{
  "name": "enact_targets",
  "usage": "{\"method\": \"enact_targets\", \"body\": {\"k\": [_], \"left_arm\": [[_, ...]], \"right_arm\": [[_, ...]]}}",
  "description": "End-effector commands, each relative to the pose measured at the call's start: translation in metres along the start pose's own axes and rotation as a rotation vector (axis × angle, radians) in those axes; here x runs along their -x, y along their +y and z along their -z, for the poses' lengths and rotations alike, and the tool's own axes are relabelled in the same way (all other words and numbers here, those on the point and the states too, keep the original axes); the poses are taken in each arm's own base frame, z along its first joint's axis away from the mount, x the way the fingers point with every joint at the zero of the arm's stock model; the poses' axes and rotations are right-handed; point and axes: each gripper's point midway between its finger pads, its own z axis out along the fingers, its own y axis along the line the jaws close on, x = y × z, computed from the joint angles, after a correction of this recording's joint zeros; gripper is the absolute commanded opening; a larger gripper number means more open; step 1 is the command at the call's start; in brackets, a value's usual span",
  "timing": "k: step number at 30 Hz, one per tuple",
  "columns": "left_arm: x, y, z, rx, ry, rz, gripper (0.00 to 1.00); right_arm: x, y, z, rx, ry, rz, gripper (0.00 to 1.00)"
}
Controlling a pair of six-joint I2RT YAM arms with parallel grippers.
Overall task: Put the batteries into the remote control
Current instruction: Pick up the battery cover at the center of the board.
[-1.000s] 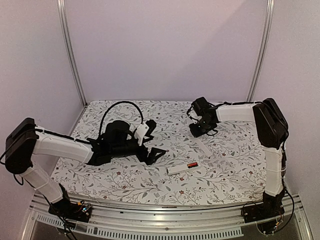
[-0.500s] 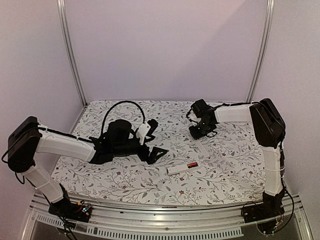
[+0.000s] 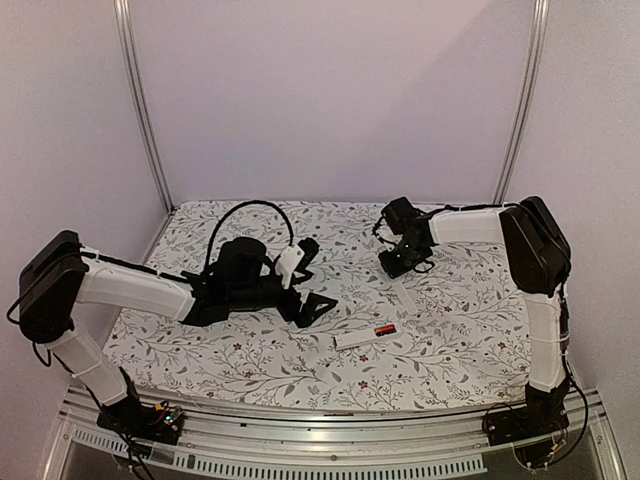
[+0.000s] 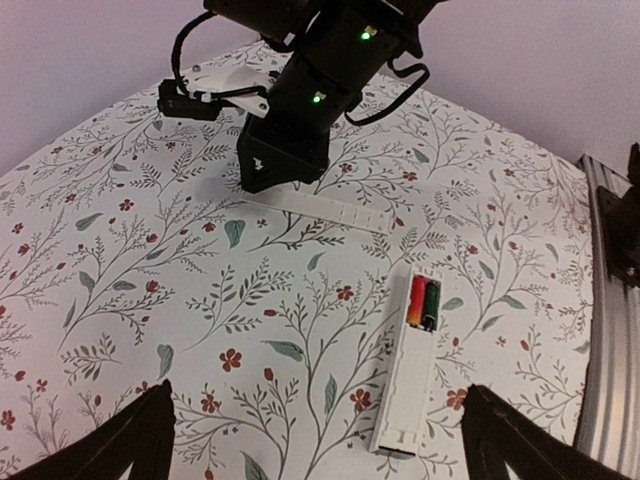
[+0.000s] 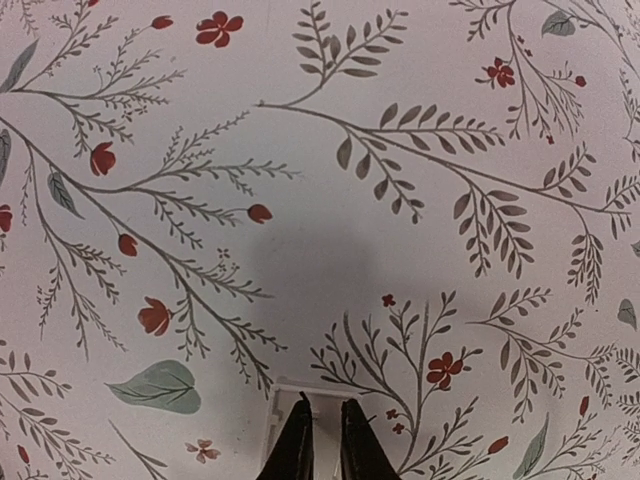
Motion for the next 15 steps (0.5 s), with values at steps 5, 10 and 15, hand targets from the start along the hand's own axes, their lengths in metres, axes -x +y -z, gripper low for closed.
{"method": "enact_targets", "body": {"k": [5, 10, 15], "left_arm": [[-0.0061, 0.0049, -0.004, -0.007, 0.036, 0.008, 1.0], [-0.0101, 0.0054, -0.0043, -0.006, 0.046, 0.012, 1.0], [-0.0113, 0.0051, -0.0059, -0.011, 0.047, 0.016, 1.0]], "right_arm": [[0.0085, 0.0004, 0.0056, -0.01, -0.011, 0.022, 0.1], [0.0118, 0.0028, 0.007, 0.006, -0.023, 0.019, 0.12], [0.0092, 0.0091, 0.0032, 0.04, -0.018, 0.033, 0.1]]}}
